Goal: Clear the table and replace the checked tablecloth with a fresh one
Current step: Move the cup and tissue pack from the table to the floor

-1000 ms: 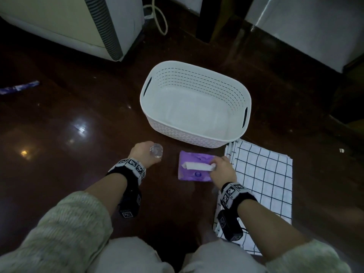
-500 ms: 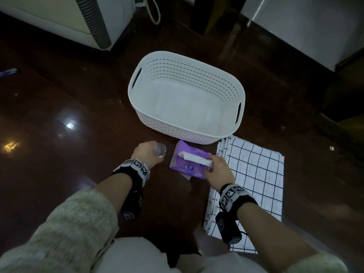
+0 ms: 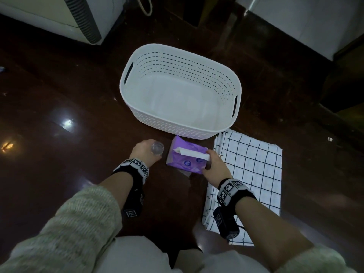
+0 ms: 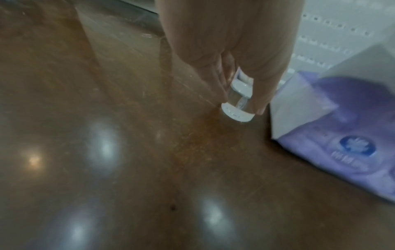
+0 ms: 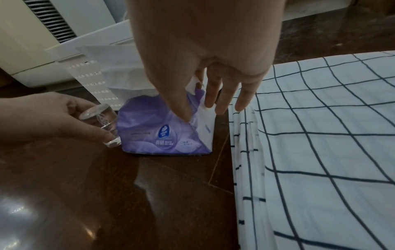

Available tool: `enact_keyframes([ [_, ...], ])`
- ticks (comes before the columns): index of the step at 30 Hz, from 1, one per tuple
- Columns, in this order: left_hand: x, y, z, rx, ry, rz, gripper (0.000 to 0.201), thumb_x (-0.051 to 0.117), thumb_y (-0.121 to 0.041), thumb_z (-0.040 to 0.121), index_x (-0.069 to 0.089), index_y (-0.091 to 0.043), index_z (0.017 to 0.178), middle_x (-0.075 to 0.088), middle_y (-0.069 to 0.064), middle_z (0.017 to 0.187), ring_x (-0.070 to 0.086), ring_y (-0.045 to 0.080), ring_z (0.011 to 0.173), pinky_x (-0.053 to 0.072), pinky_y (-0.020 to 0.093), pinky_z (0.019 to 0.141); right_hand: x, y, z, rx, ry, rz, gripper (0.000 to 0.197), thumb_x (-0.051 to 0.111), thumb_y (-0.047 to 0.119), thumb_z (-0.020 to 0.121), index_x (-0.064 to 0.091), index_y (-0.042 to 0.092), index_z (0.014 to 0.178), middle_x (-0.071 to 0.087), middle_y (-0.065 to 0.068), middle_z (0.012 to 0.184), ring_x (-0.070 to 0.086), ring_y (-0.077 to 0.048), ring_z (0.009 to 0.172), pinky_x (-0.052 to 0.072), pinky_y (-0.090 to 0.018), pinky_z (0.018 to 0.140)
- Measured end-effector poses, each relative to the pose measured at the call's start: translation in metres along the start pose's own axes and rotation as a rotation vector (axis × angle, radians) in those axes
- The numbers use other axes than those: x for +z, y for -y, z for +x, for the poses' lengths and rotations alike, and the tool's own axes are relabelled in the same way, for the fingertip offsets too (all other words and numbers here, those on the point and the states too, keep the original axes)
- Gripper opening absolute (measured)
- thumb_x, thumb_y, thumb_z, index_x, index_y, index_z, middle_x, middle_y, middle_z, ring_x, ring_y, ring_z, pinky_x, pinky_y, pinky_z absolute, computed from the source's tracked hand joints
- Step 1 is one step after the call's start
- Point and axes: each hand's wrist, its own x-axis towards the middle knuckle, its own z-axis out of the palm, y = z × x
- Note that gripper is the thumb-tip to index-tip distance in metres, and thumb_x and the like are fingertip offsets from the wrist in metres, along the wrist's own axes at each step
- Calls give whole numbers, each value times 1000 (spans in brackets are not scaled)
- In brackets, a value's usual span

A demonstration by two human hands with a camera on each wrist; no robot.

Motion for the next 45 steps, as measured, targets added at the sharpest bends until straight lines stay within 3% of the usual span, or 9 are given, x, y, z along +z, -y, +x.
enact_keyframes([
  [13,8,17,5,30,3,-139,59,87,-21,64,61,-17,117,64,7,116,59,25,109,43,25,90,4,-1,6,3,-14,11,63,61,6,82,38,22,139,55,-10,120,59,-29,104,51,-37,88],
  [16,4,19,4,-19,71,-108,87,87,-19,64,43,-16,140,49,10,138,47,26,127,35,28,104,4,0,5,-1,-20,46,62,59,5,84,36,20,139,57,-13,117,60,-32,102,50,-35,85],
  [19,-8,23,6,-66,175,-9,100,84,-18,69,25,-16,149,41,10,145,43,25,131,35,31,108,-5,2,3,7,7,55,63,61,11,85,32,20,140,60,-13,119,62,-32,101,51,-36,84],
  [23,-45,14,14,-58,343,243,71,70,-25,85,35,-4,143,50,14,138,49,28,126,38,29,100,-45,5,8,101,200,-136,60,52,7,89,31,19,144,56,-10,132,58,-30,113,48,-32,84],
  [28,-95,-8,-12,-46,342,338,47,65,-29,88,54,-12,130,58,10,128,54,25,118,42,28,98,-104,24,-17,201,339,-339,40,53,17,93,51,15,133,50,-9,138,50,-27,123,43,-30,95],
  [31,-132,-41,-55,-14,392,402,40,61,-29,90,56,-14,127,58,8,128,53,24,118,41,27,97,-140,56,-63,191,379,-363,35,51,22,96,54,9,129,52,-12,135,51,-29,121,45,-34,98],
  [37,-245,-145,-169,86,508,424,51,58,-25,91,40,-14,137,62,9,121,57,25,114,43,29,95,-236,139,-176,169,419,-360,31,45,19,98,56,6,124,58,-14,127,57,-30,112,49,-38,95],
  [41,-334,-234,-240,165,509,475,48,57,-27,91,45,-15,135,59,9,126,56,26,116,43,32,98,-316,198,-264,137,405,-364,31,44,22,97,57,11,122,59,-9,126,58,-28,112,49,-37,94],
  [45,-408,-337,-313,277,511,604,41,60,-26,90,54,-11,128,58,8,128,55,27,116,44,31,94,-399,242,-360,186,289,-280,24,42,25,95,60,13,106,62,-5,109,60,-28,100,51,-38,83],
])
